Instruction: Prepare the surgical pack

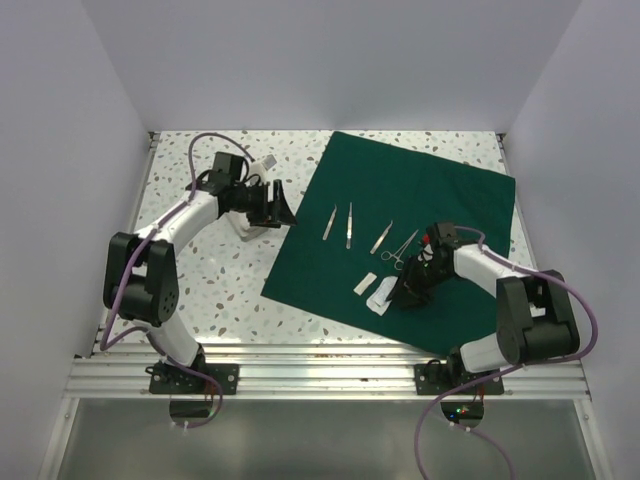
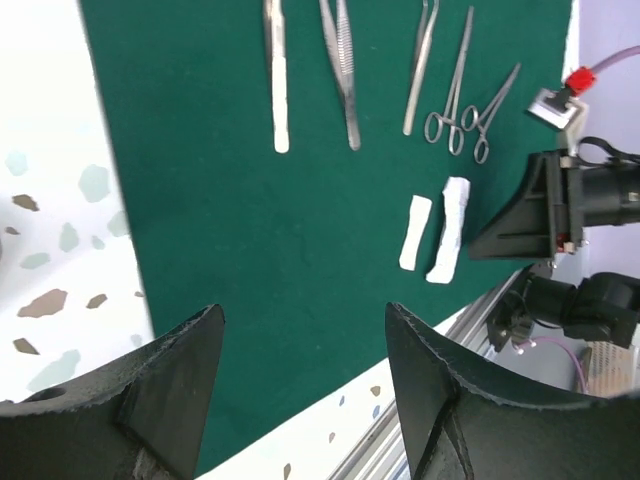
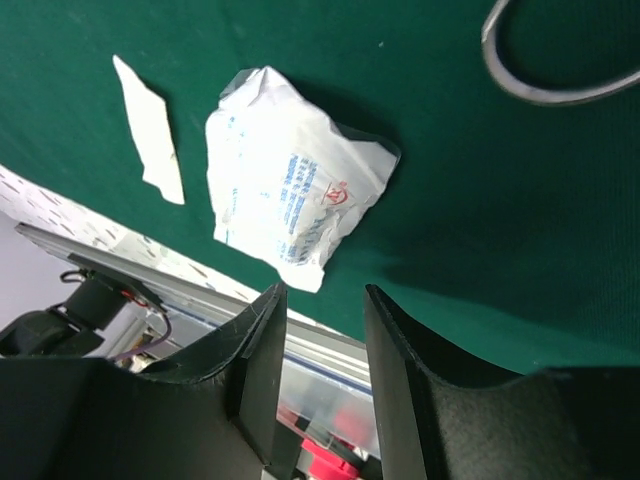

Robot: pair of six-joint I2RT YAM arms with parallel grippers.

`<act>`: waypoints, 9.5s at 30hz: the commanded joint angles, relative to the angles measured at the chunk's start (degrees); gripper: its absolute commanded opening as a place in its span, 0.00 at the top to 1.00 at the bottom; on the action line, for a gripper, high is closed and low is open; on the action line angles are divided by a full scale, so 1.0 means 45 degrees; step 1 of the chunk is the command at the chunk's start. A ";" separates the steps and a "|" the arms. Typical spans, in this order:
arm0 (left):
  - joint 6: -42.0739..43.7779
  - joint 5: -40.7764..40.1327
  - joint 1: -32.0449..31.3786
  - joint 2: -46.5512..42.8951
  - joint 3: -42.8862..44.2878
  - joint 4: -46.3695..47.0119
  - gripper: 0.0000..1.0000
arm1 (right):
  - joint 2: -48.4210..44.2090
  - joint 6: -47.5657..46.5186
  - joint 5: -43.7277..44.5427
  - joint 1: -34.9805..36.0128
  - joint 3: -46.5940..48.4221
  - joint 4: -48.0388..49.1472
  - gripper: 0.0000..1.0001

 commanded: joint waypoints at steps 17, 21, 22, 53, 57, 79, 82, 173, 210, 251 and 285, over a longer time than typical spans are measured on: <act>-0.0376 0.0981 -0.0428 -0.0702 -0.0446 0.1060 0.32 | 0.0748 0.0366 -0.0128 -0.0733 -0.0459 0.2412 0.71; -0.0356 0.1039 -0.0584 -0.0547 -0.0212 0.1060 0.30 | 0.0867 0.0268 -0.0167 -0.0831 -0.0420 0.2373 0.80; -0.0356 0.1059 -0.0623 -0.0507 -0.0115 0.1079 0.30 | 0.0867 0.0171 -0.0167 -0.0870 -0.0304 0.2276 0.83; -0.5394 0.5101 -0.2264 0.1856 0.0003 0.7095 0.31 | 0.1179 0.0053 -0.4054 0.1551 0.6103 0.3037 1.00; -0.5863 0.5395 -0.2245 0.1896 -0.0211 0.7796 0.37 | 0.1647 0.0073 -0.4112 0.1707 0.6610 0.2998 1.00; -0.6027 0.5534 -0.0334 0.2247 -0.0466 0.8100 1.00 | 0.3386 -0.1332 -0.2065 0.1630 0.9363 -0.0436 0.43; -0.4349 0.4658 0.1267 0.2227 0.0020 0.5431 1.00 | 0.3582 -0.1470 -0.1671 0.1181 0.9249 -0.0987 0.41; -0.1353 -0.0604 0.1312 -0.0918 -0.0739 0.0023 0.42 | 0.3836 0.1597 0.1180 0.1961 0.3272 0.2959 0.69; -0.8322 0.7172 -0.1385 0.2461 -0.0954 1.2738 0.29 | 0.4930 0.1713 -0.6319 0.2215 0.8897 0.5927 1.00; -0.2915 0.0183 0.5236 0.7051 0.5979 -0.0131 1.00 | 0.6024 -0.2330 -0.1261 0.1786 1.0909 -0.2081 0.47; -0.0047 -0.1812 0.2348 0.1584 0.3638 -0.1186 0.43 | 0.4108 0.0524 0.4854 -0.0793 0.8447 -0.3020 0.50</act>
